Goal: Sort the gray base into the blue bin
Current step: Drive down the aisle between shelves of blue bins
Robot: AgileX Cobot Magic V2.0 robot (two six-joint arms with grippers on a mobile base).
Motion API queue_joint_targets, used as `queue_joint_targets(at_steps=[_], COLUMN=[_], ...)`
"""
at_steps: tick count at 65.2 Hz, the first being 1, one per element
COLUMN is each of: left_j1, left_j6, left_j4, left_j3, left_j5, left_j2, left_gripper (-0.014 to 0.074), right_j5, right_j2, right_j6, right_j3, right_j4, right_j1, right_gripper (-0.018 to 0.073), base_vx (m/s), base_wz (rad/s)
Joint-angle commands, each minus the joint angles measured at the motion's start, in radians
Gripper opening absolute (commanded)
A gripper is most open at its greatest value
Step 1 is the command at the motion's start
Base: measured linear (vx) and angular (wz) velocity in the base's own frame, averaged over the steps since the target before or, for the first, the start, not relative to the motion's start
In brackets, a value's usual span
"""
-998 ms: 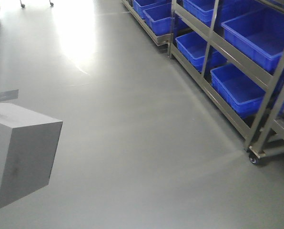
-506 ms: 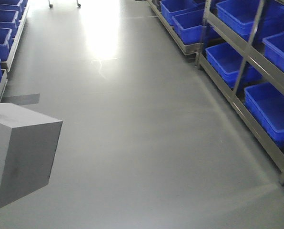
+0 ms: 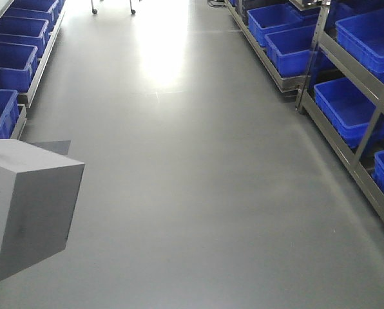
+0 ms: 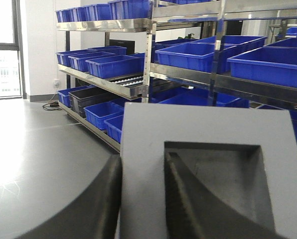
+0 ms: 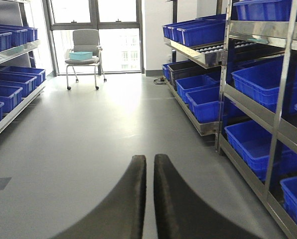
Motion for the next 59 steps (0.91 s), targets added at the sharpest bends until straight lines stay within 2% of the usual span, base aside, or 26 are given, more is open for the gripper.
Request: queue_joint_targets(at_steps=[1, 59], left_j1=[-0.006, -0.006], left_j6=[-0.006, -0.006], left_j4=[-0.016, -0.016], left_j3=[-0.029, -0.029], left_j5=[-0.106, -0.106], left_j2=[0.008, 0.008], left_gripper=[-0.0005, -0.0005], right_j5=[-0.079, -0.079], right_j2=[-0.009, -0.009], right_j6=[-0.007, -0.007], right_j3=[-0.004, -0.004], right_j4=[-0.006, -0.006], right_j1=[-0.004, -0.004], right_gripper=[-0.0004, -0.0004], base_vx=[0.4, 0.39], base_wz=[0.08, 0.02])
